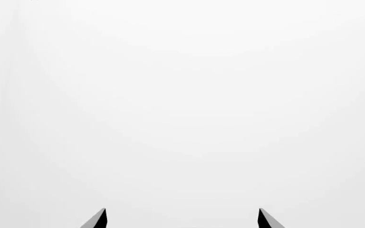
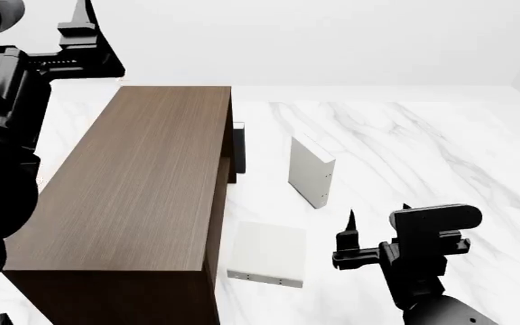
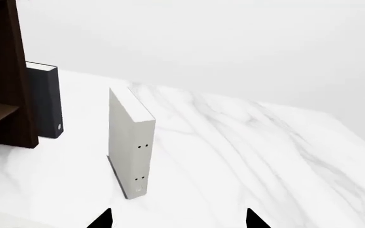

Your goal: Pick up the book on the right and place it under the cabinet shelf.

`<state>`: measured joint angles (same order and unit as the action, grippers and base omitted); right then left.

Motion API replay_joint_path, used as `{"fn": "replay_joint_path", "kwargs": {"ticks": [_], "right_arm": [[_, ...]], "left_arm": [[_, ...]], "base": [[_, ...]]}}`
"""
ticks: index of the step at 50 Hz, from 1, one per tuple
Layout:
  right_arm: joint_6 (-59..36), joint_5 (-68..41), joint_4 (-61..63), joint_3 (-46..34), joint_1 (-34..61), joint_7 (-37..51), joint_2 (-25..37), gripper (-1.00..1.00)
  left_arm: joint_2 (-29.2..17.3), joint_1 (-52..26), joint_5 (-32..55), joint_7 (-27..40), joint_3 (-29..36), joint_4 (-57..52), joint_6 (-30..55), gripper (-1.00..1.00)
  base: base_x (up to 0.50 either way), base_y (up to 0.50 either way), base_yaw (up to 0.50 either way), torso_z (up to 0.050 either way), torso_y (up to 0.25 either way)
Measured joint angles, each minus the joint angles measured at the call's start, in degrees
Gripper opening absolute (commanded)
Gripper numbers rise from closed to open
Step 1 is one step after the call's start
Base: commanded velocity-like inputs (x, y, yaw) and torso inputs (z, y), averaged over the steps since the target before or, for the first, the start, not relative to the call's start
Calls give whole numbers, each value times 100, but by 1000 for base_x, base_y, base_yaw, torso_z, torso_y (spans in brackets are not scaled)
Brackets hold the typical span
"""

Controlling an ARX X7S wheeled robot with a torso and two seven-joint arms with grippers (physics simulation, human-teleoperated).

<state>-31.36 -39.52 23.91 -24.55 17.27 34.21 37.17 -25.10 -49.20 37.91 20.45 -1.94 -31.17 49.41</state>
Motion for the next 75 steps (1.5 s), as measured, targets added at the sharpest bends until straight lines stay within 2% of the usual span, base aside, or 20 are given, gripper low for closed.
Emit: {"fn": "replay_joint_path", "kwargs": {"ticks": [9, 21, 48, 75], "right_arm": [[100, 105, -132, 44, -127, 72, 43, 100], [232, 222, -336, 72, -227, 95, 59, 100], [298, 325, -542, -65, -206, -27, -7, 100], [619, 737, -1207, -442, 17, -405, -287, 100]], "left_arm": [[-158, -333, -4, -71, 74, 247, 153, 100], [-276, -297, -141, -162, 161, 514, 49, 100], [-348, -416, -89, -112, 190, 564, 170, 100], [-439, -780, 217, 0, 22, 287, 469, 100]], "base": [[0, 0, 0, 0, 0], [0, 0, 0, -1, -7], [0, 0, 0, -2, -172], [0, 0, 0, 0, 0]]}}
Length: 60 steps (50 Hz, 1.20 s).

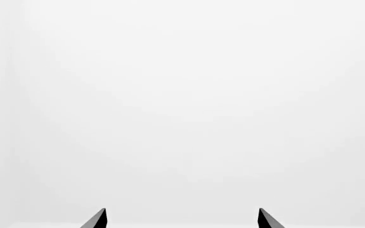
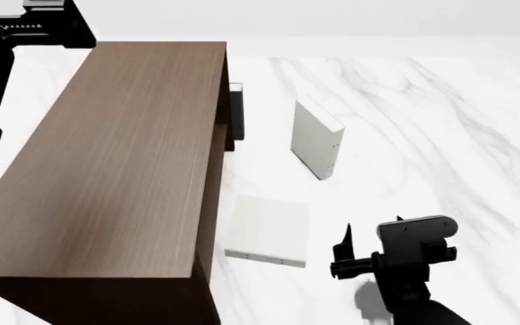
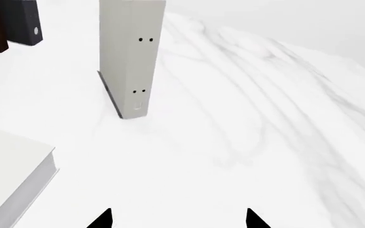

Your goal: Pick up the book on the right and place it under the cabinet shelf.

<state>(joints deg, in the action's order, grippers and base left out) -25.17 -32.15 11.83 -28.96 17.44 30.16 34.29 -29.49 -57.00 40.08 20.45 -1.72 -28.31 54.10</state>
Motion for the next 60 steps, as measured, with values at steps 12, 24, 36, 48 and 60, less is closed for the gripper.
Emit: {"fn": "replay_joint_path", "kwargs": {"ticks": [12, 24, 36, 48, 60], "right_arm": [[154, 272, -712, -190, 350, -244, -225, 100], [338, 539, -1478, -406, 755, -517, -516, 100], [660, 678, -2156, -562, 1027, -795, -773, 100], [1190, 621, -2732, -620, 1163, -1121, -1001, 100], [1772, 561, -3314, -589, 1260, -1453, -1210, 100]], "left_arm": [[-32, -17, 115, 28, -67, -111, 72, 100], [-50, 123, 137, 13, -94, -141, 13, 100], [-58, 254, 181, -15, -113, -182, -40, 100], [-68, 353, 217, -37, -117, -234, -85, 100], [-79, 395, 232, -46, -97, -259, -116, 100]], "base": [[0, 0, 0, 0, 0], [0, 0, 0, 0, 0], [0, 0, 0, 0, 0], [2, 0, 1, 0, -3], [5, 0, 4, -2, -8]]}}
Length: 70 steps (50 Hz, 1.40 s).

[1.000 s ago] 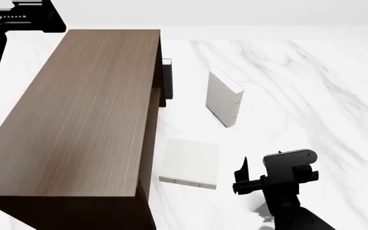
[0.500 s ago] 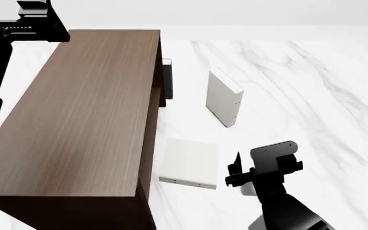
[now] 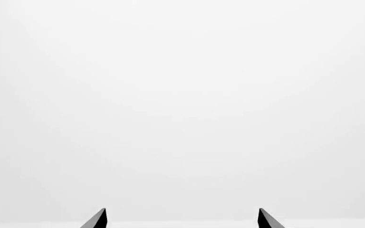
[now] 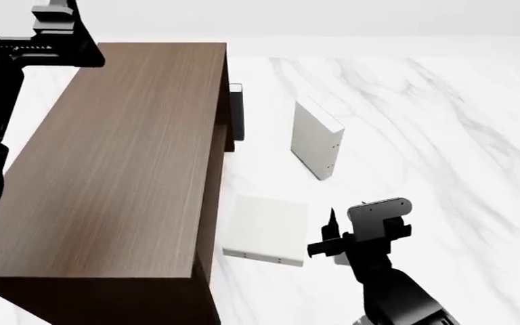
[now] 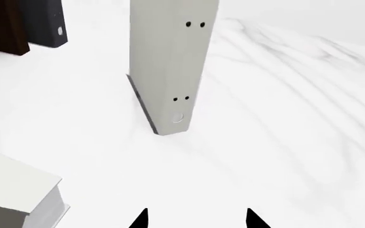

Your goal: Pick up the book on the right and place it under the cabinet shelf.

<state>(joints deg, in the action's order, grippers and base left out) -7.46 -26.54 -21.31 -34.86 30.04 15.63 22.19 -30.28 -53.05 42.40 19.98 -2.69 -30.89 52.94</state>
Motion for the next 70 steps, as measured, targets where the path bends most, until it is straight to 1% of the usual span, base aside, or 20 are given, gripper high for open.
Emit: {"fn": "replay_joint_path", "kwargs": {"ticks": [21, 45, 70], "right_arm": [[548, 201, -659, 48, 169, -379, -295, 100], [638, 691, -904, -18, 293, -500, -515, 100], [1028, 1172, -1339, -99, 450, -725, -732, 100]], "left_arm": [[-18, -17, 33, 0, 32, -16, -26, 100], [-23, -145, 75, 32, 54, 9, -27, 100], [-36, 6, -30, -14, 106, 122, -228, 100]], "base": [[6, 1, 6, -3, -10], [6, 2, 8, -4, -11], [7, 4, 13, -4, -13]]}}
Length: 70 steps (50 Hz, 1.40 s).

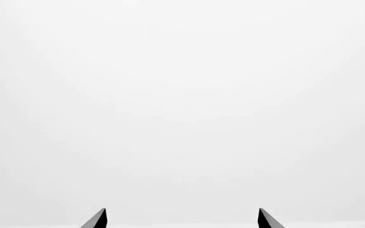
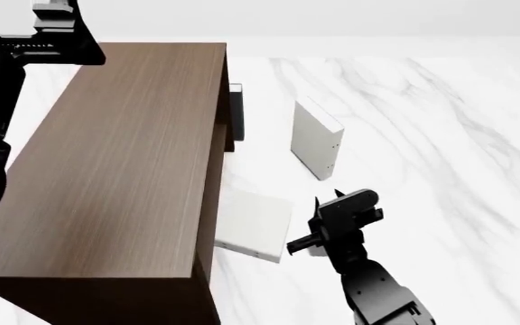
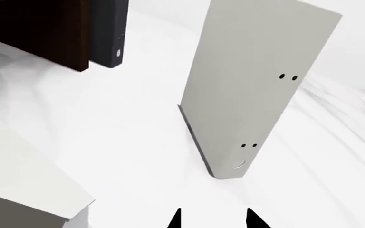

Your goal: Pick up the book on the right and place it under the cabinet shelf.

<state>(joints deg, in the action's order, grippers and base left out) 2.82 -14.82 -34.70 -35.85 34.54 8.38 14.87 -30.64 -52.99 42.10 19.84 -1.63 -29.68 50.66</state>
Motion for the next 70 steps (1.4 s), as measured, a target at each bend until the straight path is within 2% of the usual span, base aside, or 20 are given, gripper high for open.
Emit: {"fn": "replay_joint_path", "kwargs": {"ticks": [70], "right_arm": [[346, 219, -998, -458, 597, -315, -669, 100]], "left_arm": [[-143, 86, -82, -64, 48, 156, -228, 100]], "base": [[3, 4, 12, -3, -10]]}}
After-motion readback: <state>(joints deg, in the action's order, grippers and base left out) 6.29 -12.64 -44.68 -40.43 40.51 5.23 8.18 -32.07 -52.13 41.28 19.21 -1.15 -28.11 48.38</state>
